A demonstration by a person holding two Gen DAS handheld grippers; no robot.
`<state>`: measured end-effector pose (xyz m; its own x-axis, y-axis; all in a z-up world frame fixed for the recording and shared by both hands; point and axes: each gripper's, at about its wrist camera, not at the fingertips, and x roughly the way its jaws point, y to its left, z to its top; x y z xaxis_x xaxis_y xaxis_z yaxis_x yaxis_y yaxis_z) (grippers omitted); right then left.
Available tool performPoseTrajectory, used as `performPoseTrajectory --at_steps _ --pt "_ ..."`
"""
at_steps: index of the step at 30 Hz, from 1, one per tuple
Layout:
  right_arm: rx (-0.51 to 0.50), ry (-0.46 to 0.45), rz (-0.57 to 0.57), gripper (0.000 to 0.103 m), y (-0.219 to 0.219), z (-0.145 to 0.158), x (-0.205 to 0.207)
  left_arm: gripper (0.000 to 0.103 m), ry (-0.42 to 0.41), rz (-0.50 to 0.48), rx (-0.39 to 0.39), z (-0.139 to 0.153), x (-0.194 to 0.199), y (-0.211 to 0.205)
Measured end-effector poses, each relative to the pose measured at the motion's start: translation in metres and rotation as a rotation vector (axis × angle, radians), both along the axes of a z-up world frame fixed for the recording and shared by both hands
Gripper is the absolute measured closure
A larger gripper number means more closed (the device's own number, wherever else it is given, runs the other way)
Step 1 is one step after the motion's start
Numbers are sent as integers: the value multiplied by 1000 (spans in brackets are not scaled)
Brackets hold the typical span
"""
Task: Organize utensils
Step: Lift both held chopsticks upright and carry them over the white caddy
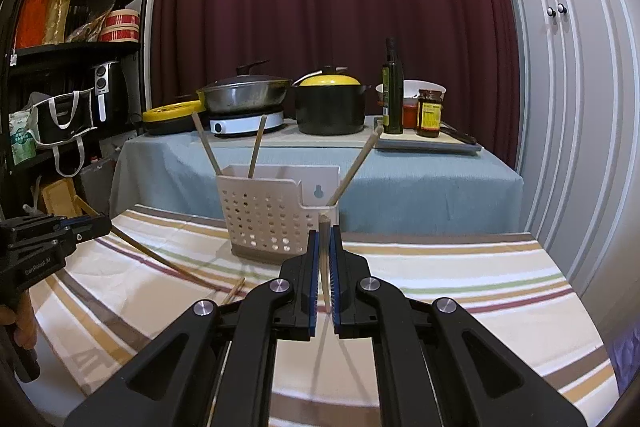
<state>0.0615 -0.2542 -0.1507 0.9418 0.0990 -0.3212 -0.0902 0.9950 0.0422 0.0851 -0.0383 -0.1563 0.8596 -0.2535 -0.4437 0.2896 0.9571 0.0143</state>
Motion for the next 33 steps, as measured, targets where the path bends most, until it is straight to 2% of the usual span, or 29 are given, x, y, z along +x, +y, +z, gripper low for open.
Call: performPoseTrajectory --at_steps 7,17,27,33 --pt "-2 -15 0 97 -1 6 23 97 5 15 -39 11 24 -2" --pt "19 6 4 97 -5 8 52 97 -13 4 -45 19 54 -11" --pt "26 81 23 97 -11 16 56 97 -22 -2 -50 18 63 -12" --pt "14 50 13 97 -8 16 64 97 -28 7 -50 19 67 -12"
